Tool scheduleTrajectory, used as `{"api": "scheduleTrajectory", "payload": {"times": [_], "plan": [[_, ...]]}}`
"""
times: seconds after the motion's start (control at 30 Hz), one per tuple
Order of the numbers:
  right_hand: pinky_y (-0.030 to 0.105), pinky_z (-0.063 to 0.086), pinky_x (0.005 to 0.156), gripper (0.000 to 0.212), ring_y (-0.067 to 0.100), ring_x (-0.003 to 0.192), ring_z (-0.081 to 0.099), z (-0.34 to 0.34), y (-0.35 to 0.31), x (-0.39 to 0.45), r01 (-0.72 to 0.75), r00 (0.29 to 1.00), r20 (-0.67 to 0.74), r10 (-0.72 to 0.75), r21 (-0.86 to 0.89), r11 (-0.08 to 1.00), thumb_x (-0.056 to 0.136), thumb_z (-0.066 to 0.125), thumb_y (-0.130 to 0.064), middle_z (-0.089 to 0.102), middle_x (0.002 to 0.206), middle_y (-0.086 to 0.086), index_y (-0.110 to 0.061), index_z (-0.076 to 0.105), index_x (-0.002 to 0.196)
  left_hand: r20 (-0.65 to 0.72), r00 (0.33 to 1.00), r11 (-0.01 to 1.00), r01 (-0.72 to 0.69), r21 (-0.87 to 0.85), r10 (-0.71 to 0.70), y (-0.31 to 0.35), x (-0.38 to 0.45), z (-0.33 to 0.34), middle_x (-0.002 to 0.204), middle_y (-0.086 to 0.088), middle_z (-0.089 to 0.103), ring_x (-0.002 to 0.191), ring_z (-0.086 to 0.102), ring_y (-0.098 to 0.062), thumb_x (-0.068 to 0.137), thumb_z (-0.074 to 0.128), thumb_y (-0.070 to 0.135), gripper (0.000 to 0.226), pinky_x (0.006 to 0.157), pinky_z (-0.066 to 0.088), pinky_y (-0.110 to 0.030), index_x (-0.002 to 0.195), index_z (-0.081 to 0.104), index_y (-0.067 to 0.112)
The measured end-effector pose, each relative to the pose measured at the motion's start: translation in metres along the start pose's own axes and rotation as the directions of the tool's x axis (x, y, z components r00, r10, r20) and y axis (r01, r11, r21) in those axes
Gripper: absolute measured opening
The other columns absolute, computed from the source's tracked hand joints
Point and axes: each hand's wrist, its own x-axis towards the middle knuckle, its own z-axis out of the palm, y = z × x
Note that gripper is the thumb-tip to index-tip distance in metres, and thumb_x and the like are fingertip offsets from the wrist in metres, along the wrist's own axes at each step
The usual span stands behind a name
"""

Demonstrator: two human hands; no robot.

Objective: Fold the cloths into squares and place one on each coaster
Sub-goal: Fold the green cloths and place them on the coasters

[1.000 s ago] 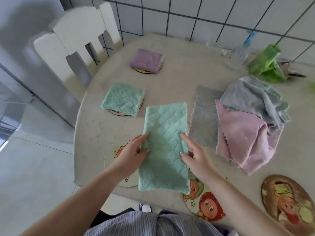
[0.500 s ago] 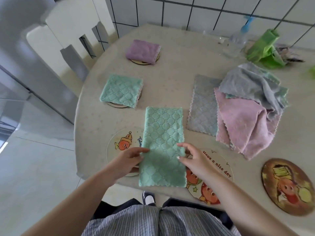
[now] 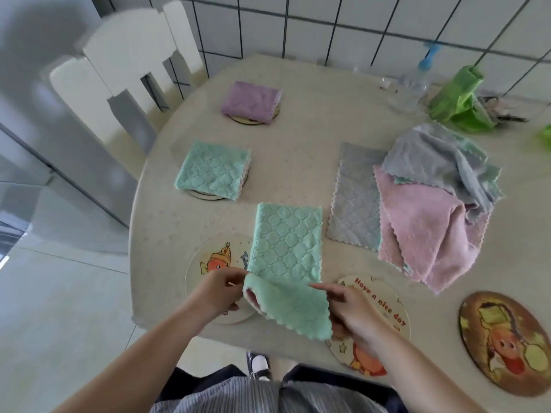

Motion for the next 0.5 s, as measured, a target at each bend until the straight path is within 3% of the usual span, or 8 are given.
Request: {"api": "scheduleTrajectory", "payload": {"times": [0.1, 0.2, 0.33, 0.43, 0.5], "plan": [[0.023, 0.032, 0.042, 0.029, 0.013, 0.042, 0.046, -0.006, -0.023, 0.011, 0.1, 0.991, -0.081, -0.103, -0.029, 0.995, 0.089, 0.052, -0.004, 0.065, 0.056, 0.004, -0.021, 0.075, 0.085, -0.084, 0.99, 0.993, -0.112, 0.031, 0.114, 0.025, 0.007, -0.006, 0.068, 0.019, 0.062, 0.054, 0.05, -0.003, 0.085, 0.055, 0.011, 0.031, 0.049, 0.037, -0.013, 0.074, 0.068, 0.036], [0.017, 0.025, 0.036, 0.039, 0.007, 0.037, 0.036, -0.014, -0.05, 0.024, 0.109, 0.984, -0.133, -0.119, -0.078, 0.991, 0.087, 0.041, 0.001, 0.051, 0.047, -0.003, -0.022, 0.071, 0.08, -0.162, 0.974, 0.982, -0.172, -0.084, 0.156, 0.046, 0.024, -0.009, 0.09, 0.015, 0.068, 0.081, 0.063, 0.0, 0.088, 0.06, 0.013, 0.016, 0.061, 0.043, -0.006, 0.094, 0.067, 0.025], [0.018, 0.029, 0.043, 0.016, 0.008, 0.043, 0.039, -0.021, -0.068, 0.046, 0.06, 0.985, -0.149, -0.085, -0.161, 0.985, 0.093, 0.05, -0.017, 0.049, 0.054, -0.002, -0.016, 0.065, 0.088, -0.178, 0.98, 0.992, -0.107, -0.063, 0.094, 0.051, 0.053, -0.004, 0.098, 0.01, 0.065, 0.091, 0.061, -0.01, 0.09, 0.057, 0.021, 0.019, 0.085, 0.05, -0.028, 0.109, 0.061, 0.021], [0.024, 0.034, 0.059, 0.018, 0.013, 0.061, 0.048, -0.023, -0.063, 0.061, 0.032, 0.986, -0.153, -0.068, -0.229, 0.973, 0.09, 0.058, -0.029, 0.061, 0.069, 0.012, -0.017, 0.065, 0.079, -0.187, 0.982, 0.993, -0.038, -0.11, 0.017, 0.042, 0.068, -0.003, 0.102, 0.004, 0.066, 0.092, 0.062, -0.015, 0.088, 0.06, 0.023, 0.024, 0.084, 0.054, -0.039, 0.112, 0.059, 0.019], [0.025, 0.026, 0.055, 0.03, 0.01, 0.052, 0.041, -0.023, -0.056, 0.066, 0.05, 0.982, -0.153, -0.107, -0.334, 0.941, 0.088, 0.058, -0.034, 0.051, 0.059, 0.011, -0.011, 0.06, 0.069, -0.185, 0.983, 0.991, -0.035, -0.126, 0.011, 0.039, 0.071, -0.002, 0.103, 0.002, 0.065, 0.091, 0.063, -0.015, 0.088, 0.06, 0.022, 0.025, 0.076, 0.056, -0.036, 0.112, 0.054, 0.021]]}}
